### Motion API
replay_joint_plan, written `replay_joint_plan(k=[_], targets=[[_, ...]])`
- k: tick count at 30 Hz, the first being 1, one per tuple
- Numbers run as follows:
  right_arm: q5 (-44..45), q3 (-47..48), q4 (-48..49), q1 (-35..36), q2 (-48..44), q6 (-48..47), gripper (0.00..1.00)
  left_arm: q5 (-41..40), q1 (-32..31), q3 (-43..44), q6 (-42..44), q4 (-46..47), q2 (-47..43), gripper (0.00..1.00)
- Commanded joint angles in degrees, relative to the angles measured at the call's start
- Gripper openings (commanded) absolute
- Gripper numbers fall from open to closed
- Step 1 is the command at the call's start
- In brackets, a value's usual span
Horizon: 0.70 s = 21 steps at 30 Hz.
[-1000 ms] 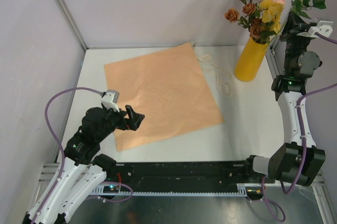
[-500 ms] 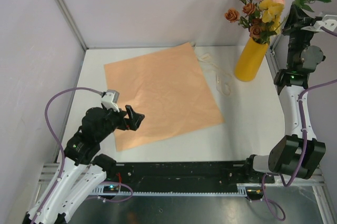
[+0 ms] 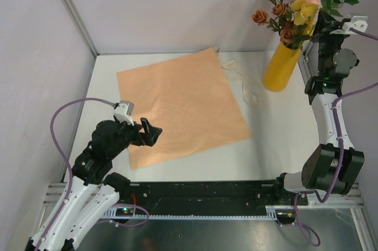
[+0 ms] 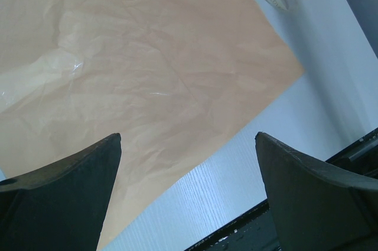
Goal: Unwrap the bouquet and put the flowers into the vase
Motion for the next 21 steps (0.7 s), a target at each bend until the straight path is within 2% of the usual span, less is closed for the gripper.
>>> replay_joint_plan(k=[1,14,21], targets=[[-0.59,-0.41,3.48,0.82,0.24,-3.17,0.00,-0.12,-0.26,0.96,0.59,0.68,0.11,1.00],[-4.23,1.96,5.22,2.96,-0.73,-2.27,0.00,-0.36,-0.26,0.89,0.56,0.62,0.33,1.00],[-6.13,3.15,7.73,5.84,0.18,-7.14,0.00,-0.11,-0.26,0.93,0.56,0.64,0.61,1.00]])
